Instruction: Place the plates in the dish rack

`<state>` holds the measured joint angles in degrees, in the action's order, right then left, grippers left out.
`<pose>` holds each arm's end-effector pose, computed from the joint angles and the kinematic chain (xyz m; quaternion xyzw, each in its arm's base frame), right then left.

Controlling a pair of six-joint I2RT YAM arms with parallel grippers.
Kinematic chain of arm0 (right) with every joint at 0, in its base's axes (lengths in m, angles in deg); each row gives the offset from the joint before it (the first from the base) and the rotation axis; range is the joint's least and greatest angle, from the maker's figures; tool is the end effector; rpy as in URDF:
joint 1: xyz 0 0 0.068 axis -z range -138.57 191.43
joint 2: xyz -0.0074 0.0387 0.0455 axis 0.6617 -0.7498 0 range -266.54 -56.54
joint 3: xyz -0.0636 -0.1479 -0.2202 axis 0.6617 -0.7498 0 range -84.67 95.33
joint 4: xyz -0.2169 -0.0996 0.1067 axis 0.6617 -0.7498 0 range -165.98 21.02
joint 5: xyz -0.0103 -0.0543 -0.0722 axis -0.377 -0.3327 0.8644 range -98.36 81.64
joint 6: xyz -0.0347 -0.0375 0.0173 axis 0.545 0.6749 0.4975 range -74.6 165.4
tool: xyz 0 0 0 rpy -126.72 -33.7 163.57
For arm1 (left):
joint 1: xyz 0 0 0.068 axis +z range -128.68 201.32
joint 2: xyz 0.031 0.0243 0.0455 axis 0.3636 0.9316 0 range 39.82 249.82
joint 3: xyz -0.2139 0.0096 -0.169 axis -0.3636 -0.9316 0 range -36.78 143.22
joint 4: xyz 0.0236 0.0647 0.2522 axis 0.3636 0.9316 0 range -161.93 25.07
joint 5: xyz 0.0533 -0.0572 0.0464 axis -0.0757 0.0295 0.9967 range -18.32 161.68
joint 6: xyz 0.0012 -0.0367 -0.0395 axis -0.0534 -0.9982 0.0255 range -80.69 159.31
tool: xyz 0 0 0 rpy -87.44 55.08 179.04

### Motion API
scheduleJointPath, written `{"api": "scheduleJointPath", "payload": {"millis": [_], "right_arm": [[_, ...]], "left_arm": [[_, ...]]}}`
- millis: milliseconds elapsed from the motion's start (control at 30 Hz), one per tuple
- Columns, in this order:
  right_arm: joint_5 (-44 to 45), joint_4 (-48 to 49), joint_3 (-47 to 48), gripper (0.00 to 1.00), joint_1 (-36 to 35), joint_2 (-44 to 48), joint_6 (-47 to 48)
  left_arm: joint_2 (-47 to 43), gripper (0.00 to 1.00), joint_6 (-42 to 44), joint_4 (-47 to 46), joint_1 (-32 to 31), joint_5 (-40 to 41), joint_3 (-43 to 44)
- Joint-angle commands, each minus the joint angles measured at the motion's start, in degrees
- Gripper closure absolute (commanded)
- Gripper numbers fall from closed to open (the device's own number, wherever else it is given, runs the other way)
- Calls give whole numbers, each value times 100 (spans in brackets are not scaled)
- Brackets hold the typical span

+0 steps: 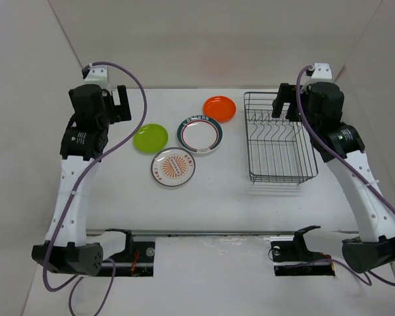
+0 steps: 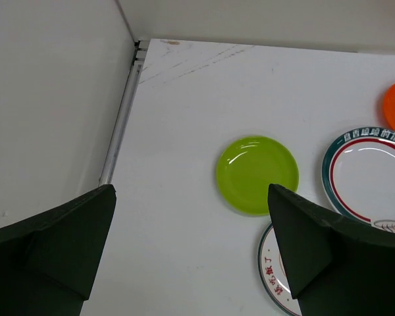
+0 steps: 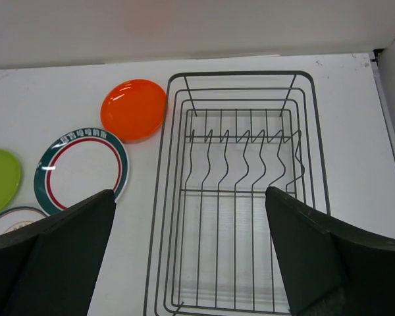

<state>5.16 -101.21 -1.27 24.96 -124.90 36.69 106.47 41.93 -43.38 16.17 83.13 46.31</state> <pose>0.2397 0.0623 0.4482 0.0157 0.8021 0.0359 0.5959 0.2395 -0.0144 0.4598 -0.0101 0.7764 0.0637 0.6270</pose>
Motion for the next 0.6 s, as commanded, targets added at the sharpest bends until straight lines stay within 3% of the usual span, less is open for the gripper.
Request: {"api": "scheduleJointPath", "payload": {"millis": [0, 300, 567], "right_arm": [[-59, 216, 80, 0, 47, 76, -105], [-314, 322, -95, 0, 47, 147, -52], [-1088, 577, -280, 0, 47, 147, 1]], "left_arm": [[-153, 0, -138, -201, 23, 147, -91], [-214, 0, -270, -490, 92, 70, -555], [1217, 0, -217, -788, 1384, -2792, -512]]}}
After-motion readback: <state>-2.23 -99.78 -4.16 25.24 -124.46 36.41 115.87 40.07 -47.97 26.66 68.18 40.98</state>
